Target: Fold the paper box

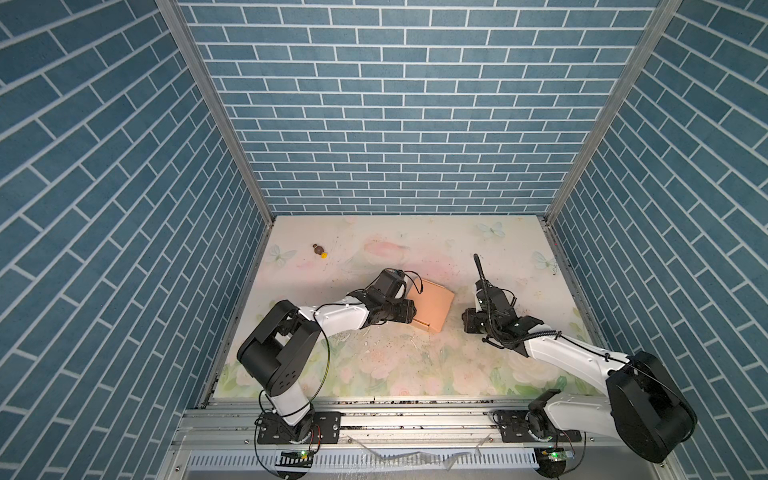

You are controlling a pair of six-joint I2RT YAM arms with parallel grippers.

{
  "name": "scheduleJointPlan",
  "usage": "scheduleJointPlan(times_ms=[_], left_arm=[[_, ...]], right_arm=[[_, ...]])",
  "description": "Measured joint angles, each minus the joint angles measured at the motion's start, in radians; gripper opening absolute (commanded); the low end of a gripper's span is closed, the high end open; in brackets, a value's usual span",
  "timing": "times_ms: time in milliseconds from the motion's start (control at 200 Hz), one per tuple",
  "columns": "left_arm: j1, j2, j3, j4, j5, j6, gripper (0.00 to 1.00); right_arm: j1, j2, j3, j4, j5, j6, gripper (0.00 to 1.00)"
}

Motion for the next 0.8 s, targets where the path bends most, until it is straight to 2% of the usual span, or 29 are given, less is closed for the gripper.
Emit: scheduleJointPlan(times_ms=[405, 605, 800], left_arm=[[-0.001, -0.069, -0.017, 0.005, -0.002, -0.004, 0.59], [0.066, -0.120, -0.015, -0.028, -0.044, -0.003, 0.59], [0.117, -0.097, 0.042, -0.104, -0.122, 0.014, 0.59]], right_arm=[[0.000, 0.045, 0.055, -0.023, 0.011, -0.020, 0.24], [0.000, 0.094, 0.104, -0.024, 0.011, -0.029, 0.24], [0.000, 0.138, 0.141, -0.028, 0.010, -0.029, 0.24]])
